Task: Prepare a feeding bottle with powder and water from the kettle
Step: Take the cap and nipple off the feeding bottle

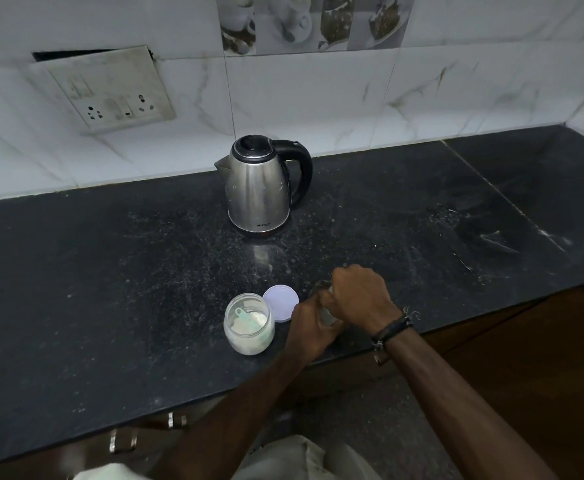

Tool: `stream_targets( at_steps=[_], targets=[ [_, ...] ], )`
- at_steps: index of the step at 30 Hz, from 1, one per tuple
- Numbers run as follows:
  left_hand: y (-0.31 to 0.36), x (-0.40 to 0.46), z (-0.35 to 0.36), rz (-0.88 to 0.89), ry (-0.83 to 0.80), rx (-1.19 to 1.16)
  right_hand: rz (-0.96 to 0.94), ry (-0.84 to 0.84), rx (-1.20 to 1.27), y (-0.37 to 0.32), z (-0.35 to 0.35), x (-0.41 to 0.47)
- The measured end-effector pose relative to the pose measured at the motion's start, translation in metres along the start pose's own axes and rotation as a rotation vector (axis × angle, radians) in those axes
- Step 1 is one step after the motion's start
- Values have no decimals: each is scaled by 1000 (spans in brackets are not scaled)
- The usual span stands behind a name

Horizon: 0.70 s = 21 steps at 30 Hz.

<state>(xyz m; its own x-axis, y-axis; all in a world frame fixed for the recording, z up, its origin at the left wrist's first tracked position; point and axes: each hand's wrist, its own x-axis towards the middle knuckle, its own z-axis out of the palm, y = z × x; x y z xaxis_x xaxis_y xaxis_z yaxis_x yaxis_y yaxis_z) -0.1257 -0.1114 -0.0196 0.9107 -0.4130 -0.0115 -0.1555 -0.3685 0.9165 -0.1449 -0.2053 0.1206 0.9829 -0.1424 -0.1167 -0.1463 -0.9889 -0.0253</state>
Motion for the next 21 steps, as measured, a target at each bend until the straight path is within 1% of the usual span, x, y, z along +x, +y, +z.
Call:
stream_targets(
  at_steps=[3,5,8,10,12,16,18,21],
  targets=[
    [-1,1,0,18,-16,21,-160,-57,-53,9,-13,-3],
    [-3,1,-1,34,-5,-15,-172,-93,43,20,-21,-3],
    [-3,-1,-2,62,12,-40,-90,-138,256,39,-34,-2],
    [-3,-1,-1,74,10,-46,-32,-128,302,54,-38,2],
    [-3,-1,0,70,-4,-48,17,-80,333,69,-32,8],
    [-4,-1,1,61,-17,-53,155,76,395,93,5,19],
    [-3,-1,0,57,-18,-48,219,93,410,99,27,22],
    [-3,-1,1,61,-17,-45,277,73,449,104,54,23]
  ],
)
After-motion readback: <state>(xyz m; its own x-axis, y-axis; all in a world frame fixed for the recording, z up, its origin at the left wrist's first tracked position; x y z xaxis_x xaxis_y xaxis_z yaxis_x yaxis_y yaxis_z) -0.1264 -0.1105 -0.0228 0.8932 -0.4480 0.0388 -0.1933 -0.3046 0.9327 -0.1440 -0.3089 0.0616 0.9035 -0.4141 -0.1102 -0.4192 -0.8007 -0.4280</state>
